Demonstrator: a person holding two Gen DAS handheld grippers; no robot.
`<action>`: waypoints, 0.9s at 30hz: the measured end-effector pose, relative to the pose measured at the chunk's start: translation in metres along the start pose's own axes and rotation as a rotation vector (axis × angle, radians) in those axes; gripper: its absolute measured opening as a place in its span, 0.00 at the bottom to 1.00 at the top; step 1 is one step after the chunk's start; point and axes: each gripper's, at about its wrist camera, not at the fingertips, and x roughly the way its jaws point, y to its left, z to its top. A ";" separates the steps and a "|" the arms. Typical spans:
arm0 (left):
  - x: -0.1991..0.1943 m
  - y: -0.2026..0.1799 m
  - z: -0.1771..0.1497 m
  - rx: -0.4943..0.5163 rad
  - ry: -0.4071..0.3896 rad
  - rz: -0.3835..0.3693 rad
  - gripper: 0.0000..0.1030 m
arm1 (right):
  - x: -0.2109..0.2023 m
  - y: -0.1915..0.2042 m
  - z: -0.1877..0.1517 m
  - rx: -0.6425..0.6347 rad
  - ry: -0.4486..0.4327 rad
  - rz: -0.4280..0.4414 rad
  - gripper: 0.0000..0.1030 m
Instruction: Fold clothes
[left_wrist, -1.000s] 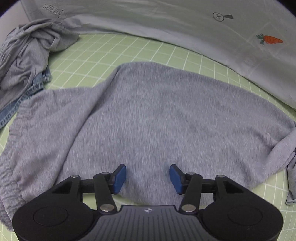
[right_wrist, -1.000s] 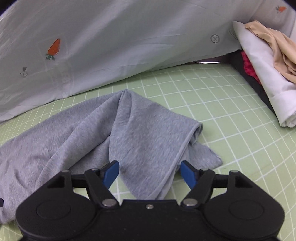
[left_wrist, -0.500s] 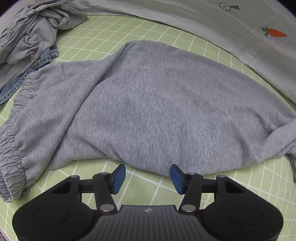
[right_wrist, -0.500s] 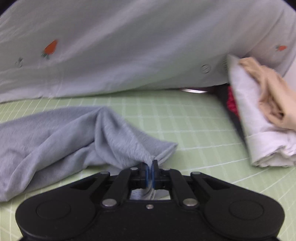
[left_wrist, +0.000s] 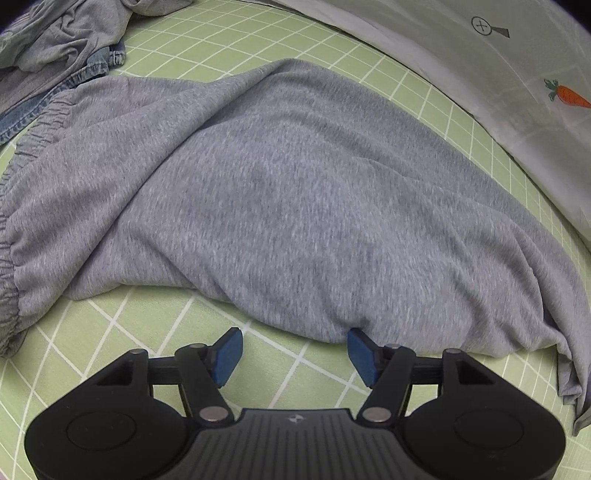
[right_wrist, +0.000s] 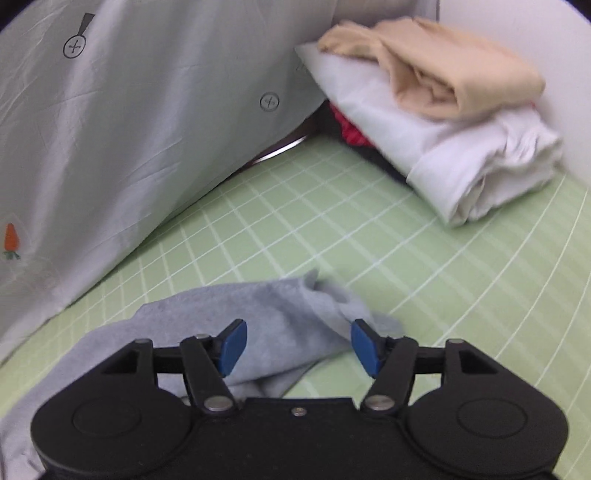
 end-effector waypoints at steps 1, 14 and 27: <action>0.000 0.000 0.001 -0.009 -0.003 -0.004 0.64 | 0.005 0.002 -0.005 0.035 0.042 0.034 0.62; -0.004 0.006 0.016 -0.100 -0.059 -0.019 0.03 | 0.048 0.007 0.008 0.252 0.043 0.066 0.13; -0.095 0.025 0.017 -0.029 -0.307 -0.022 0.02 | -0.077 0.011 0.045 0.081 -0.271 0.129 0.02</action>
